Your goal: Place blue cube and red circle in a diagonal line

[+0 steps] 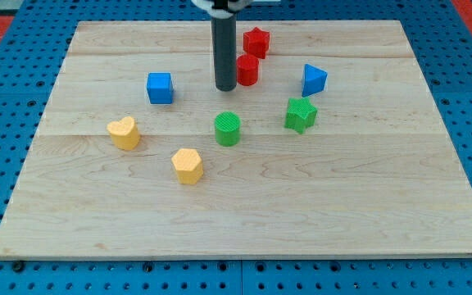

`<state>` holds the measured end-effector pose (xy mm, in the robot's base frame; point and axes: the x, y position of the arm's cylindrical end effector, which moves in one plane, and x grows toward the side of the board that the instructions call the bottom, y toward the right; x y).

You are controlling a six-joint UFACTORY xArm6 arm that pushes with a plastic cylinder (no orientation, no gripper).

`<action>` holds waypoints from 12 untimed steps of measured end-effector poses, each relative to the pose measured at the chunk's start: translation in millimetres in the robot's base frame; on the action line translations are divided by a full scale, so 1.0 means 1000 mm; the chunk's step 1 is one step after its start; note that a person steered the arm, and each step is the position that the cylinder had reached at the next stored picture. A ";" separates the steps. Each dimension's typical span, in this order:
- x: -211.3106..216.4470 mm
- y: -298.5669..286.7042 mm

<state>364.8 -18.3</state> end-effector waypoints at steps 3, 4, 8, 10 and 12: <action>-0.017 -0.086; -0.028 -0.101; -0.026 0.068; -0.052 -0.026; -0.057 0.031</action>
